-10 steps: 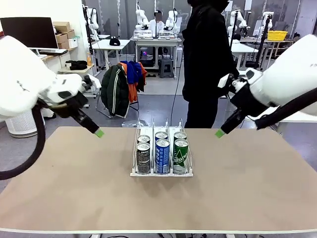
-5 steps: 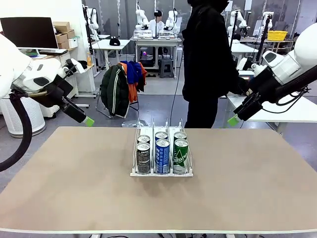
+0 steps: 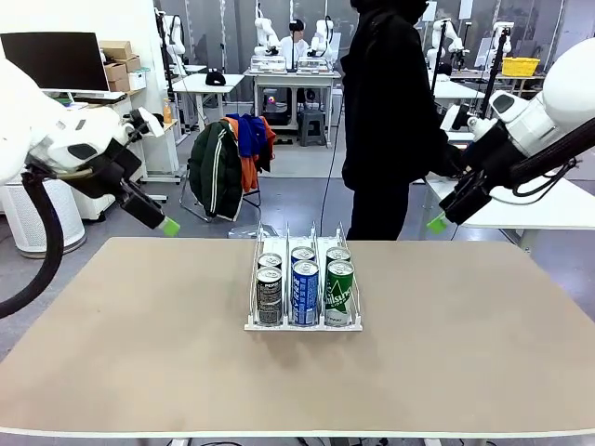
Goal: Fill the beverage cans into the dispenser.
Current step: Pick up the Pepsi coke handed by the human.
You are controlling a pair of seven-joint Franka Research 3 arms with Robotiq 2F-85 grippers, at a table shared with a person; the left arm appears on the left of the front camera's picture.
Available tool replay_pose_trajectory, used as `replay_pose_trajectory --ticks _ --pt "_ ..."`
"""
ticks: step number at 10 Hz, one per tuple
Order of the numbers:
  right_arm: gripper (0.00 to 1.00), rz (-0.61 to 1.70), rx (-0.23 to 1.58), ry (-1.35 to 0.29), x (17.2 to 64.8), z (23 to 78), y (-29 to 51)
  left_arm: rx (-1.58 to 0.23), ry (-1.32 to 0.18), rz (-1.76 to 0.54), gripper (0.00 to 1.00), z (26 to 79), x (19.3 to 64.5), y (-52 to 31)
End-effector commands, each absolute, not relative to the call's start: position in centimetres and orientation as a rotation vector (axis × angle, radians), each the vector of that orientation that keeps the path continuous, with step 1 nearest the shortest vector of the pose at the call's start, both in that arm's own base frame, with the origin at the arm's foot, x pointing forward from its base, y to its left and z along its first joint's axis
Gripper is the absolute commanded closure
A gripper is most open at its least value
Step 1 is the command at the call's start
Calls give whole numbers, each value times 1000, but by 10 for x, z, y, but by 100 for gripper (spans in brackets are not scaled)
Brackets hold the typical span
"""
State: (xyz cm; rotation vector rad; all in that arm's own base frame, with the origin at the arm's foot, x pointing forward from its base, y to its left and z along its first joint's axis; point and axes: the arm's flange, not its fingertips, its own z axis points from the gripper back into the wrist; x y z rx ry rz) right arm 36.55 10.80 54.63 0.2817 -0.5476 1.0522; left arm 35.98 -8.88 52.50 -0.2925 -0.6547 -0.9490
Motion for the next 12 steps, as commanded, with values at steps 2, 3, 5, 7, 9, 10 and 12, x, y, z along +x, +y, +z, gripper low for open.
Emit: replay_pose_trajectory --ticks 2,3,5,7,9,10,12 --pt "0 1119 58 -532 371 598 117 -306 -788 -1006 0 576 360 -70" --pt "0 1092 64 -536 373 606 118 -291 -808 -1015 0 585 358 -70" --pt "0 1075 71 -596 367 633 120 -257 -854 -1015 0 601 351 -65" --pt "0 1033 147 -660 360 674 111 -192 -836 -956 0 606 354 -65" --pt "0 978 230 -715 356 702 99 -239 -856 -986 0 613 350 -65" --pt "0 950 249 -706 354 717 90 -239 -856 -986 0 613 350 -65" --pt "0 927 285 -717 350 738 82 -239 -856 -986 0 613 350 -65"
